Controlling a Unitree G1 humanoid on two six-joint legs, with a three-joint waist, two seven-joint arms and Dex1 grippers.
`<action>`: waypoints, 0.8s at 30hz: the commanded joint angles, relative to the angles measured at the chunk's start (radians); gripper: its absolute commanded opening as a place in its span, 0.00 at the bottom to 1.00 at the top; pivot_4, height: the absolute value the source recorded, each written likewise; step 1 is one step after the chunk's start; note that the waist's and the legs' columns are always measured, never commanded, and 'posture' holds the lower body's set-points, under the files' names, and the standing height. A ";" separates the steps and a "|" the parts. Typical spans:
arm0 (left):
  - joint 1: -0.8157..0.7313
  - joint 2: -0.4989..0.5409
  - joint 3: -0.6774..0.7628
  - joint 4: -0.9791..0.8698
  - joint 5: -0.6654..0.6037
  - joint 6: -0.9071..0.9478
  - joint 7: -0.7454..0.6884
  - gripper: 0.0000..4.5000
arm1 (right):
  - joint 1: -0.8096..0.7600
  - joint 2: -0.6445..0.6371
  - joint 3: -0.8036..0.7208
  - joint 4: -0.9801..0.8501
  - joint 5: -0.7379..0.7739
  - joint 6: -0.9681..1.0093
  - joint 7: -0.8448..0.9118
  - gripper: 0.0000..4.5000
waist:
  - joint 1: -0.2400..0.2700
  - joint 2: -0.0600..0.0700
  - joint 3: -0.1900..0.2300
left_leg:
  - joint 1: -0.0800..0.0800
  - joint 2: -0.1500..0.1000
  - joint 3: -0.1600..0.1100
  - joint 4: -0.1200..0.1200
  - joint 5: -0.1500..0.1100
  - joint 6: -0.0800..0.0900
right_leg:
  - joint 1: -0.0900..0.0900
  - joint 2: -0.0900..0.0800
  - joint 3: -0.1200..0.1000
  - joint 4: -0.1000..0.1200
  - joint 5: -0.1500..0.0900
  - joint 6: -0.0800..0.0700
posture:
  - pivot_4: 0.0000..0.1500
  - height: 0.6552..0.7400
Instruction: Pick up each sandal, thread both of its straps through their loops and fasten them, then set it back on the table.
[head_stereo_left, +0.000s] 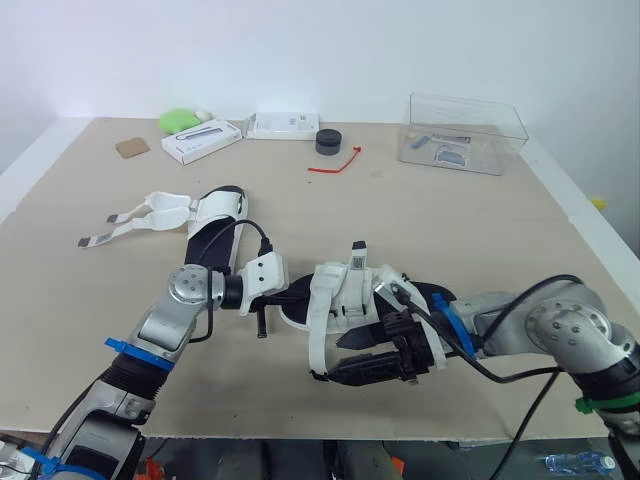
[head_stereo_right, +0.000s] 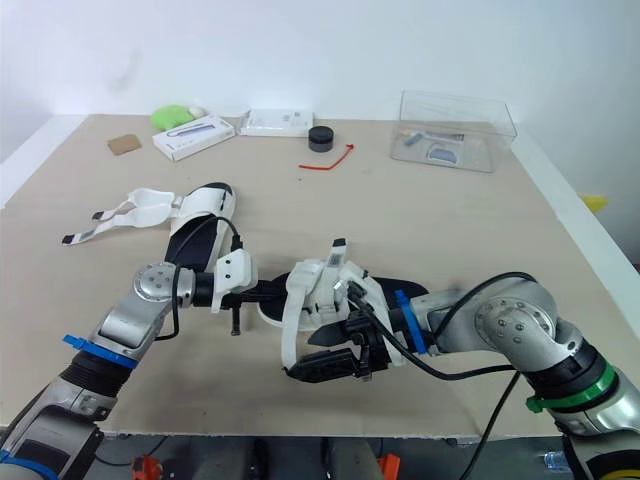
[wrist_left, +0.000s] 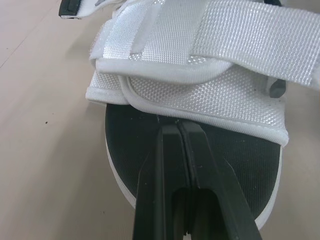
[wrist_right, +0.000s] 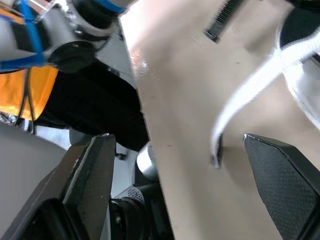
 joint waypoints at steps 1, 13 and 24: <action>0.007 0.003 -0.012 0.009 0.016 0.006 0.005 0.00 | -0.044 0.061 -0.030 0.034 0.011 0.064 -0.066 0.97 | 0.000 0.000 0.000 | -0.001 0.000 0.000 0.000 0.000 0.000 | 0.000 0.000 0.000 0.000 0.000 0.000 | 1.00 1.00; 0.014 -0.003 -0.016 -0.001 0.017 0.013 0.013 0.00 | -0.058 0.167 -0.088 0.086 0.066 0.206 -0.204 0.97 | -0.001 0.000 0.000 | -0.001 0.000 -0.001 0.001 0.000 0.000 | 0.000 0.000 -0.001 0.000 0.000 0.001 | 1.00 1.00; 0.005 -0.006 -0.014 0.011 0.018 0.010 0.014 0.00 | -0.068 0.236 -0.100 0.117 0.058 0.272 -0.308 0.04 | -0.001 0.000 0.000 | -0.002 0.000 -0.002 0.001 0.000 0.000 | 0.000 0.000 -0.001 0.000 0.000 0.001 | 1.00 1.00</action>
